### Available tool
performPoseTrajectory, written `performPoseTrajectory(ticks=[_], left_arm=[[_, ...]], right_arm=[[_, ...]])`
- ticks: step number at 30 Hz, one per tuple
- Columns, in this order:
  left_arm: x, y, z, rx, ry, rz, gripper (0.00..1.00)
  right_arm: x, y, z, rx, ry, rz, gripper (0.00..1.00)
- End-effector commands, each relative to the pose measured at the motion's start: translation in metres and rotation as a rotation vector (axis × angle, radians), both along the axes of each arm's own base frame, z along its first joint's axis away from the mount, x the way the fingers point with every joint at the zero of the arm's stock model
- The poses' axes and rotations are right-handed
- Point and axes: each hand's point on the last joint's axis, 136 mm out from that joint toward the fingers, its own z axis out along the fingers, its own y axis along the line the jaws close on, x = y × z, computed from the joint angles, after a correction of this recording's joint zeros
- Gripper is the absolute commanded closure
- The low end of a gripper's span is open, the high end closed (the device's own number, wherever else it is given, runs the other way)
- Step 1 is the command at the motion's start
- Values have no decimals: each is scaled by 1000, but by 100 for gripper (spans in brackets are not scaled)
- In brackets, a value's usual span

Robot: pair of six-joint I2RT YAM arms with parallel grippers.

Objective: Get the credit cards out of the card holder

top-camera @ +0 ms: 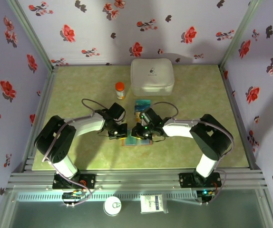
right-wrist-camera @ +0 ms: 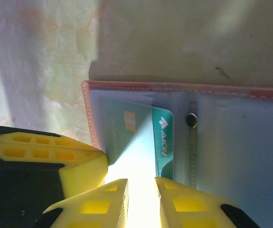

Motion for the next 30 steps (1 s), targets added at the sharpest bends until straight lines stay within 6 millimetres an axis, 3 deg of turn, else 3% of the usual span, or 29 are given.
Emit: performPoseTrajectory(ticks=[1,10,16,25,30], left_arm=[[-9,10,-17,59,34,-18,100],[-9,11,-14,68,29,-23,100],[-9,12,-14,74,30,-23,100],[-7,11,-10,73,19,-24,100],[-2,6,5,46,-6,-26,100]], right_arm=[[-2,5,-2,-5,8,29,79],[-3,-10,-14,-115,7,33,79],[0,-24,-12,-200,-29,35,79],[3,-23,-6,-191,-47,36,79],[3,-15,6,-129,-61,46,78]])
